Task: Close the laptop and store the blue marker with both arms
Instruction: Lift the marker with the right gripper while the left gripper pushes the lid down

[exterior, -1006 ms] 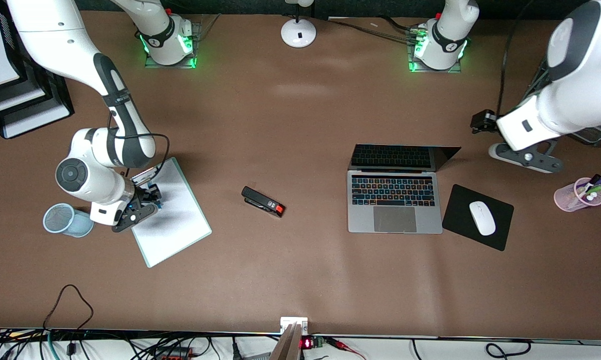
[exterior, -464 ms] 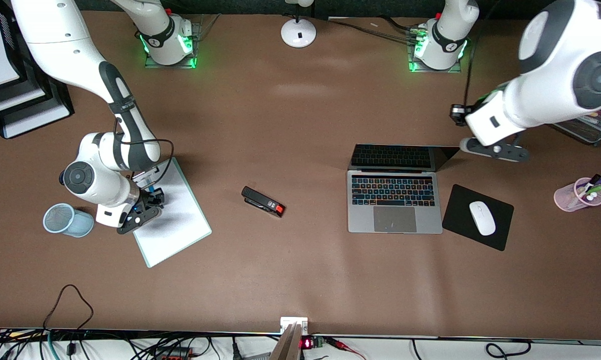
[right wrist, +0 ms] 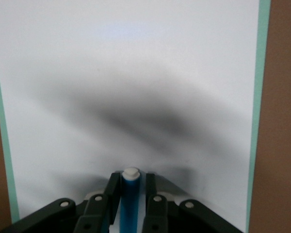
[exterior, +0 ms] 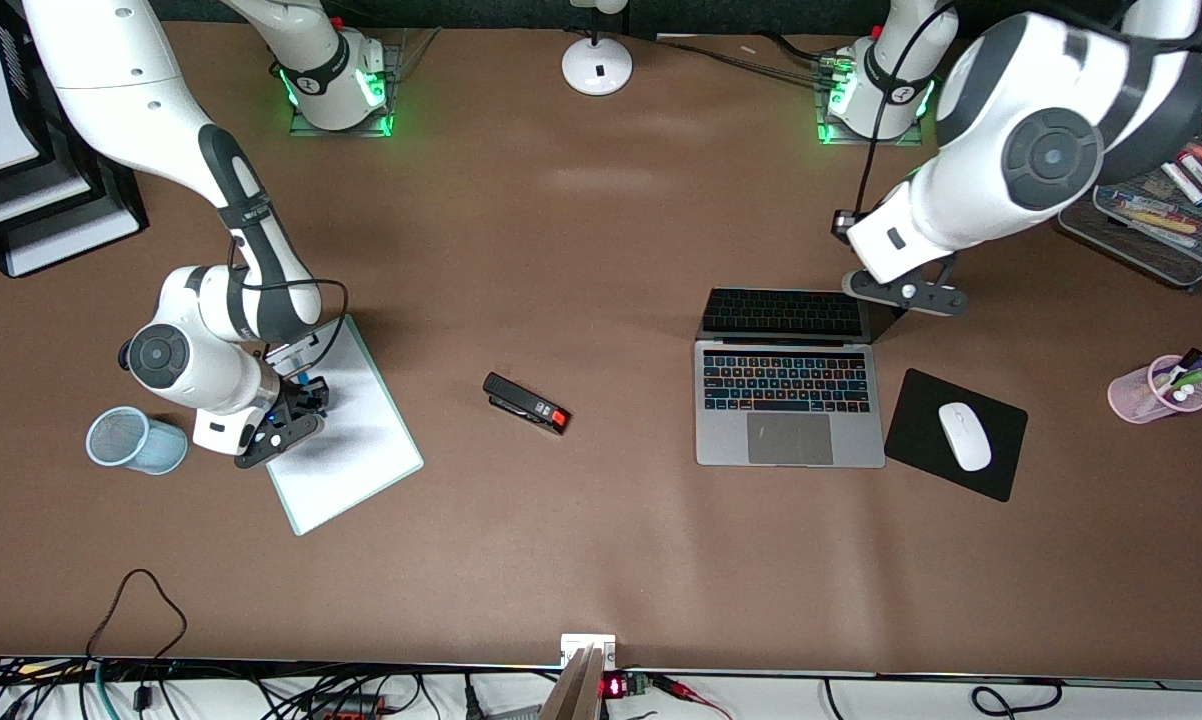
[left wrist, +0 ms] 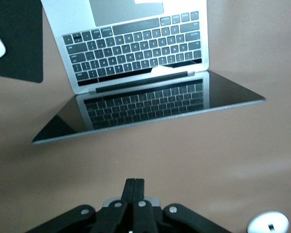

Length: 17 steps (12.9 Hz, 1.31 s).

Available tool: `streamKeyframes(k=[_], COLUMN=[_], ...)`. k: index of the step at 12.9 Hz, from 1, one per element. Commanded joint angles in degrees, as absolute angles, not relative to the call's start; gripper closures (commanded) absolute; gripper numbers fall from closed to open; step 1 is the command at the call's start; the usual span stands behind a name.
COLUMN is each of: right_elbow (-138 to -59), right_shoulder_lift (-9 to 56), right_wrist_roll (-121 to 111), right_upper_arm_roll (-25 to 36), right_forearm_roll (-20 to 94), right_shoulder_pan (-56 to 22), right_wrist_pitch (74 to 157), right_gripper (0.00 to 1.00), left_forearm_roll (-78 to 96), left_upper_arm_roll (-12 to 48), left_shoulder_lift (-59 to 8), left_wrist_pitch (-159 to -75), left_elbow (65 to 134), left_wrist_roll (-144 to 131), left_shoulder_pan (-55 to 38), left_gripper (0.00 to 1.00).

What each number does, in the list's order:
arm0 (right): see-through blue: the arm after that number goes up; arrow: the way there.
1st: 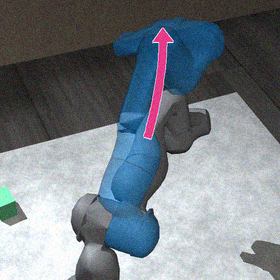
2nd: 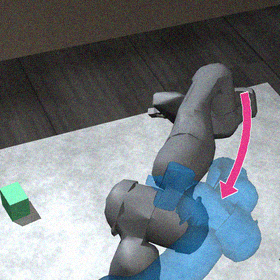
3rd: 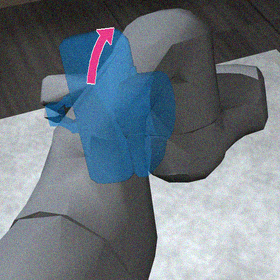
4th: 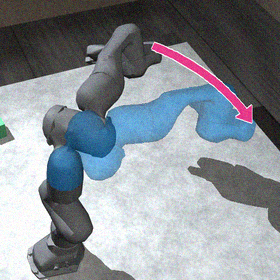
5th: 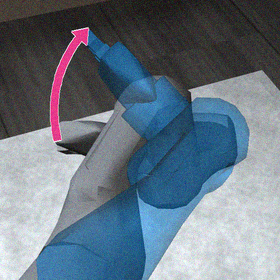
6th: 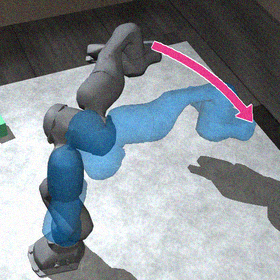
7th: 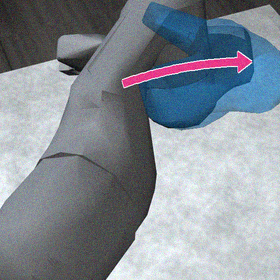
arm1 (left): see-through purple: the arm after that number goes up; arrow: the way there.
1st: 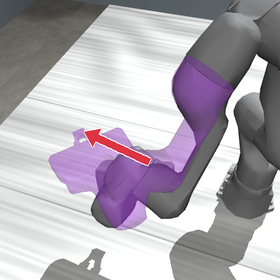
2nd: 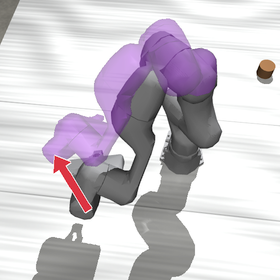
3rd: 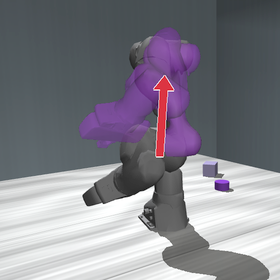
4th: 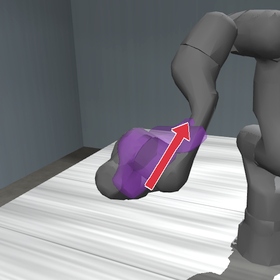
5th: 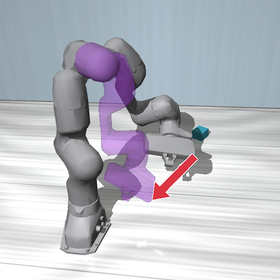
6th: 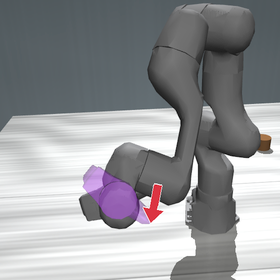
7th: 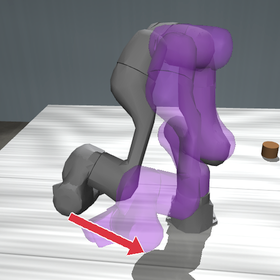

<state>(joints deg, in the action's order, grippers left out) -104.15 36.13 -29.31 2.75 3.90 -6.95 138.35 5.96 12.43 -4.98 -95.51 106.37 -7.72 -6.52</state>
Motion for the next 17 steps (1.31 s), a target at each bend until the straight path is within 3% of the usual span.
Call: streamKeyframes(k=[1, 3, 7, 12, 17], right_elbow=[-103.36, -103.18, -100.65, -92.65, -92.81], right_shoulder_lift=[37.35, 37.27, 36.83, 34.99, 27.44], right_wrist_roll=[-29.53, -29.36, -28.83, -29.44, -39.84], right_upper_arm_roll=[2.29, 2.29, 2.29, 2.63, 2.64], right_forearm_roll=[4.83, 4.83, 4.83, 4.83, 4.83], right_shoulder_pan=[-6.59, -6.68, -6.59, -6.07, -3.0], right_wrist_pitch=[138.69, 138.52, 136.16, 124.04, 118.04], right_gripper=[0.75, 0.86, 0.95, 0.95, 0.96], left_forearm_roll=[7.03, 7.03, 6.77, 6.07, 5.27], left_upper_arm_roll=[12.83, 13.79, 14.5, 14.41, 13.98], left_shoulder_lift=[-1.41, -0.88, -1.67, -3.07, -6.41], left_wrist_pitch=[-101.06, -108.42, -118.26, -126.45, -135.51], left_elbow=[113.72, 119.5, 123.91, 125.95, 125.42], left_wrist_roll=[-7.73, -7.82, -8.96, -9.05, -9.14], left_shoulder_pan=[-5.98, -5.98, -5.71, -5.36, -5.1], left_gripper=[1.0, 1.0, 1.0, 1.0, 1.0])
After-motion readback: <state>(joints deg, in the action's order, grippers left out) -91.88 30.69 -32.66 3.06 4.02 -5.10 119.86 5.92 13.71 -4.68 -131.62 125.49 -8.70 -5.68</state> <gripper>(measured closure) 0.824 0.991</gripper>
